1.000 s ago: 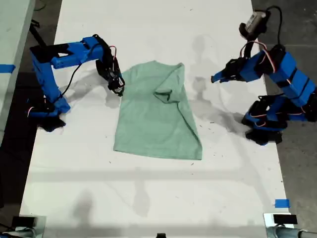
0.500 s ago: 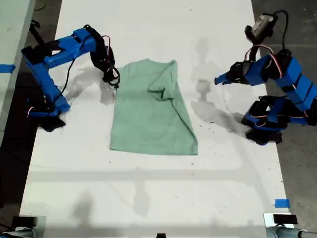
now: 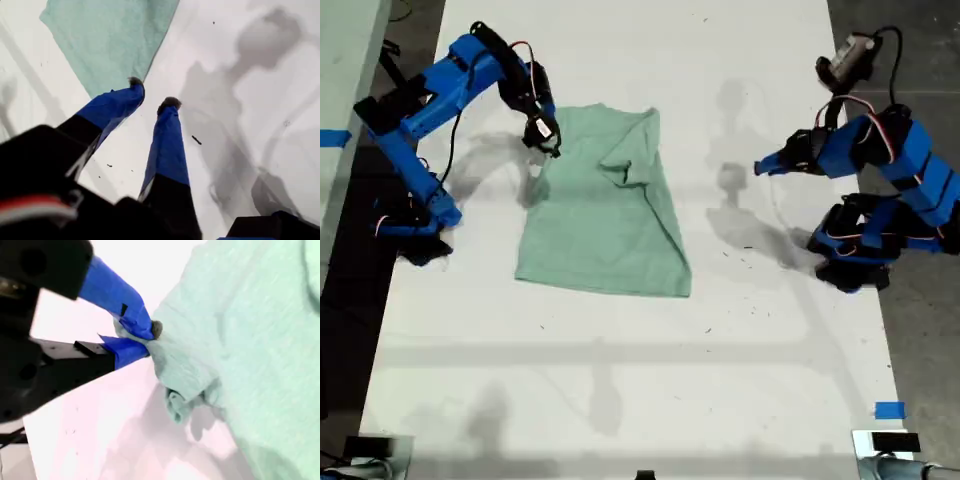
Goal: Fold t-shirt
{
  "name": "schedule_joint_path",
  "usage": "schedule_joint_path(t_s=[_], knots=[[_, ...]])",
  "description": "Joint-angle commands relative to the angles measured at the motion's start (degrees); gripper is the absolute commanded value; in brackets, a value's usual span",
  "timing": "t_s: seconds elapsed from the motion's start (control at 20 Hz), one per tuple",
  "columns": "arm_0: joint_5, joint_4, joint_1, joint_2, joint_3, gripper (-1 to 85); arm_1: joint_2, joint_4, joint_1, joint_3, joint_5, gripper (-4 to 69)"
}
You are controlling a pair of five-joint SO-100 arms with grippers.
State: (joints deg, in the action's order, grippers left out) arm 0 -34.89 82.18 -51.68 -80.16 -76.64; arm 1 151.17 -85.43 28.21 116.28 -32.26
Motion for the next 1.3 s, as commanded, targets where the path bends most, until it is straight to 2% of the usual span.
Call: schedule_joint_path(t_s=[0.0,0.25,0.55,0.6,0.65,0.7,0.8,1.0,1.25], knots=[[2.5,-0.6,7.1,4.4,12.0,0.0,1.0,2.2,-0.9,-0.1,0.8,10.7],[4.7,0.3,14.6,21.4,30.8,0.0,1.5,2.8,-1.8,1.3,1.8,10.4],[4.3,-5.1,17.2,29.4,34.5,0.0,3.8,3.3,-1.7,4.4,2.1,10.6],[2.7,-5.8,17.8,29.8,34.5,2.5,4.0,3.4,-1.6,4.8,2.1,10.6],[0.7,-6.2,18.9,29.6,34.5,16.6,4.3,3.7,-1.6,5.3,2.1,10.6],[0.4,-5.4,19.9,28.4,34.5,21.4,4.4,4.0,-1.5,5.6,2.1,10.7],[0.2,-2.1,21.7,23.5,34.5,23.8,4.4,4.3,-1.5,6.1,2.0,10.9],[-1.8,5.7,25.7,10.4,33.5,24.1,4.7,4.4,-1.6,6.5,2.0,11.3],[-1.5,14.9,30.8,-1.7,26.9,23.5,4.7,5.8,-6.0,7.5,4.0,11.9]])
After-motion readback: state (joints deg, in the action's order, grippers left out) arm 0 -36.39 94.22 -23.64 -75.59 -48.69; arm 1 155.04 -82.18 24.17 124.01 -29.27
